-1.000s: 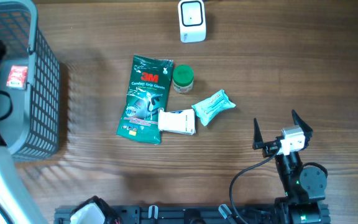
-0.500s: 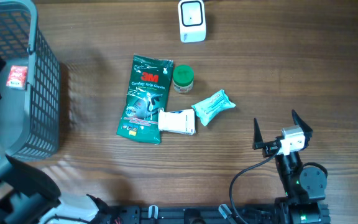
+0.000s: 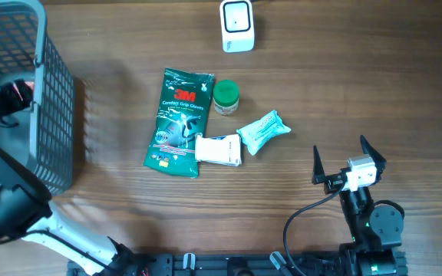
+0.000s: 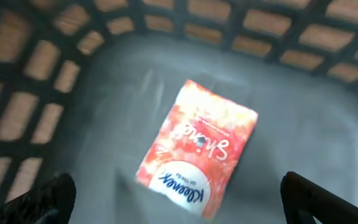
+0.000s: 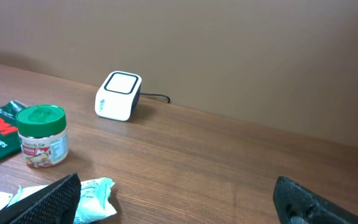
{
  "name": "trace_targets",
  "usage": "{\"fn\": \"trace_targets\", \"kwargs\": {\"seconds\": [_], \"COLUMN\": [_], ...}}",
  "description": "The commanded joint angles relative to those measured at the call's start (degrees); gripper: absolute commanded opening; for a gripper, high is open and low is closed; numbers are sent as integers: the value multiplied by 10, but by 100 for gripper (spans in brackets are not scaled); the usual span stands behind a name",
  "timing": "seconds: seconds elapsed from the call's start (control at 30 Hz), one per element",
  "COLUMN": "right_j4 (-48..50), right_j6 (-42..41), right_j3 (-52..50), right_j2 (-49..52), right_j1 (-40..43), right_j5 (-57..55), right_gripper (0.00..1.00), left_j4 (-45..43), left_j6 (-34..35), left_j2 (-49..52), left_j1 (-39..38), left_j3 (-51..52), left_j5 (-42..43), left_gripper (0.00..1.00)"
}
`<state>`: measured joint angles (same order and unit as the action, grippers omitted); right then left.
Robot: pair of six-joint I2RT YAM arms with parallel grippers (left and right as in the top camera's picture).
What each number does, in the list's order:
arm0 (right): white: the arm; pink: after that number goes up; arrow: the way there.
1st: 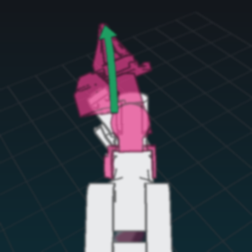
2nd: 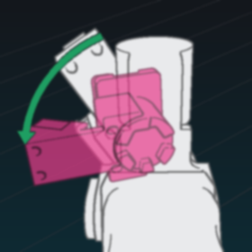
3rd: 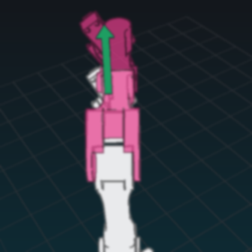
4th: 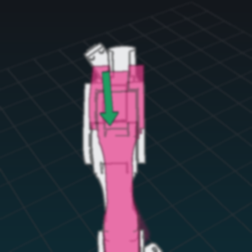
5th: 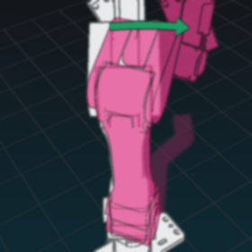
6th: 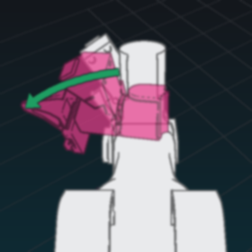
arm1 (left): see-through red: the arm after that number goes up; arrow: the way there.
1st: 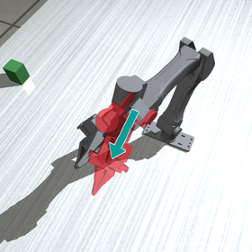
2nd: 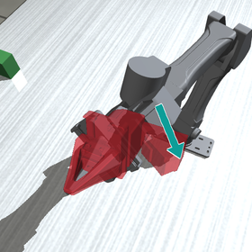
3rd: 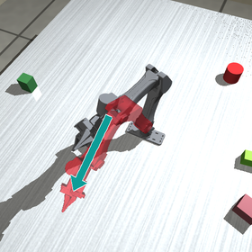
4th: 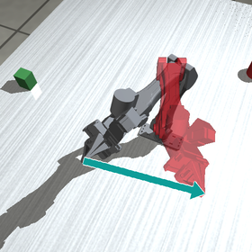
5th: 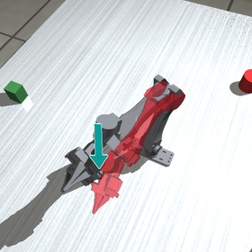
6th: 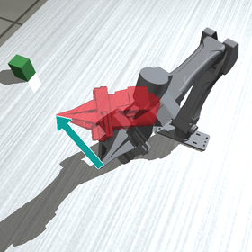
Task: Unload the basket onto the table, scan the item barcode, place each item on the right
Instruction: 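Reach the left gripper into the basket and grasp the red Kleenex pack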
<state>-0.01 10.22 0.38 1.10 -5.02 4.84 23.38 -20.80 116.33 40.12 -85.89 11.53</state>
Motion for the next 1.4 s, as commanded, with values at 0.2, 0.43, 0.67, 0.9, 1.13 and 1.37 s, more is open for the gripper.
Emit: {"fn": "trace_targets", "kwargs": {"seconds": [0.2,0.43,0.67,0.9,1.13,1.37], "right_j4": [1,1,1,1,1,1], "right_j6": [2,2,2,2,2,2], "right_j3": [-1,-1,-1,-1,-1,-1], "right_j2": [-2,-2,-2,-2,-2,-2], "right_j1": [-3,-3,-3,-3,-3,-3], "right_j5": [-5,-5,-5,-5,-5,-5], "right_gripper": [100,100,100,100,100,100], "left_j4": [-59,-46,-15,-4,48,188], "left_j6": [-137,-92,-13,111,280,285], "left_j2": [78,92,49,-127,-339,-426], "left_j1": [-30,-30,-30,-30,-32,-196], "left_j3": [-7,-7,-7,-7,-7,-5], "left_j5": [20,-13,-20,-8,177,317], "left_gripper": [100,61,42,36,31,33]}}
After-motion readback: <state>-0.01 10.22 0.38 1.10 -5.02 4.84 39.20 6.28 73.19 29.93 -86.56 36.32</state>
